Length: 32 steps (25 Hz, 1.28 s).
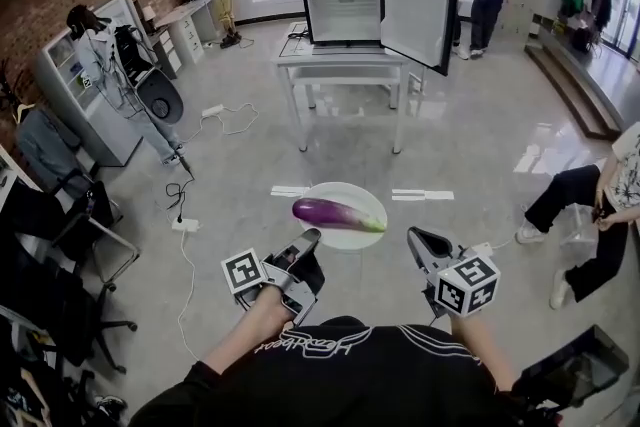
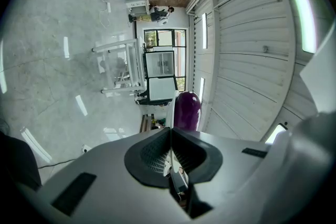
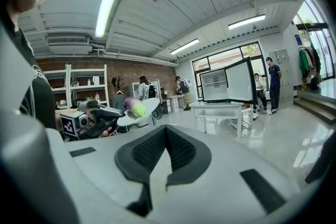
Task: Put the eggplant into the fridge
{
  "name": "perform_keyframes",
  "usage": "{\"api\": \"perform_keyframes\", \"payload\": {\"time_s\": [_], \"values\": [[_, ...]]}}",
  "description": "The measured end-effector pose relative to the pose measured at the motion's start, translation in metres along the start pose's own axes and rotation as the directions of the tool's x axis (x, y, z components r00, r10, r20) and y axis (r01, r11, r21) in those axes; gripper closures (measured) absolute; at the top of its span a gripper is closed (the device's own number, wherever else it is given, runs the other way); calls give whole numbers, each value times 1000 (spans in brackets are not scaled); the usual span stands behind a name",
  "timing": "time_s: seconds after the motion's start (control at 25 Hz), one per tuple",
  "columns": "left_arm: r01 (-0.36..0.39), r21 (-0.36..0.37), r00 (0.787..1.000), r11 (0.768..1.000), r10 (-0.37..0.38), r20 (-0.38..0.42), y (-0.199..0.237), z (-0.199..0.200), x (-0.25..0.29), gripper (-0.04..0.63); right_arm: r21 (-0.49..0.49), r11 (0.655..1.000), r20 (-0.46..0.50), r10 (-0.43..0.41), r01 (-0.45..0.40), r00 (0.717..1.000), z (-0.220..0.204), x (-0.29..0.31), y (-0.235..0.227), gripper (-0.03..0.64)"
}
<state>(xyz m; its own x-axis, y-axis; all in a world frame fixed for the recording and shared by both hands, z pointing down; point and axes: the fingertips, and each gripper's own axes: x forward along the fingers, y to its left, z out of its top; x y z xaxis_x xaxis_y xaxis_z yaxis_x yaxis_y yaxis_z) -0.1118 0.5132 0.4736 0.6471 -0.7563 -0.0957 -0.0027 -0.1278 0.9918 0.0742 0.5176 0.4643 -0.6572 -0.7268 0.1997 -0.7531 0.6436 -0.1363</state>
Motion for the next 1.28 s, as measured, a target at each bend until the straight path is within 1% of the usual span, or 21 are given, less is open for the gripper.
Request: {"api": "perform_keyframes", "payload": {"time_s": [0.12,0.28,0.48,0.68,0.8,0.96,1.16,1.28], "values": [[3,-4,1000,1000,-3,13,-3,3,-2,578,-3,1000,-7,14,-14,1000,4,5,2,609],[-2,-5,1000,1000,2,30,0,0,-23,578,-11,999,-6,35,-35,999,-3,5,20,609],[-17,-11,999,1000,18,39,-1,6,-23,578,-64,995,-4,72,-73,997,5,14,29,609],[-15,-11,999,1000,16,41,-1,9,-19,578,-41,993,6,109,-109,994,-1,17,29,609],[-15,-11,999,1000,16,33,-4,12,-3,578,-43,993,12,107,-107,994,5,19,18,609],[-11,-7,1000,1000,11,14,-5,16,16,578,10,993,97,114,-116,989,23,16,3,609],[5,-15,1000,1000,-5,-18,10,22,19,578,3,997,80,71,-71,994,4,24,1,609],[7,-23,1000,1000,-7,-29,16,29,34,578,22,999,74,44,-46,996,2,31,-15,609]]}}
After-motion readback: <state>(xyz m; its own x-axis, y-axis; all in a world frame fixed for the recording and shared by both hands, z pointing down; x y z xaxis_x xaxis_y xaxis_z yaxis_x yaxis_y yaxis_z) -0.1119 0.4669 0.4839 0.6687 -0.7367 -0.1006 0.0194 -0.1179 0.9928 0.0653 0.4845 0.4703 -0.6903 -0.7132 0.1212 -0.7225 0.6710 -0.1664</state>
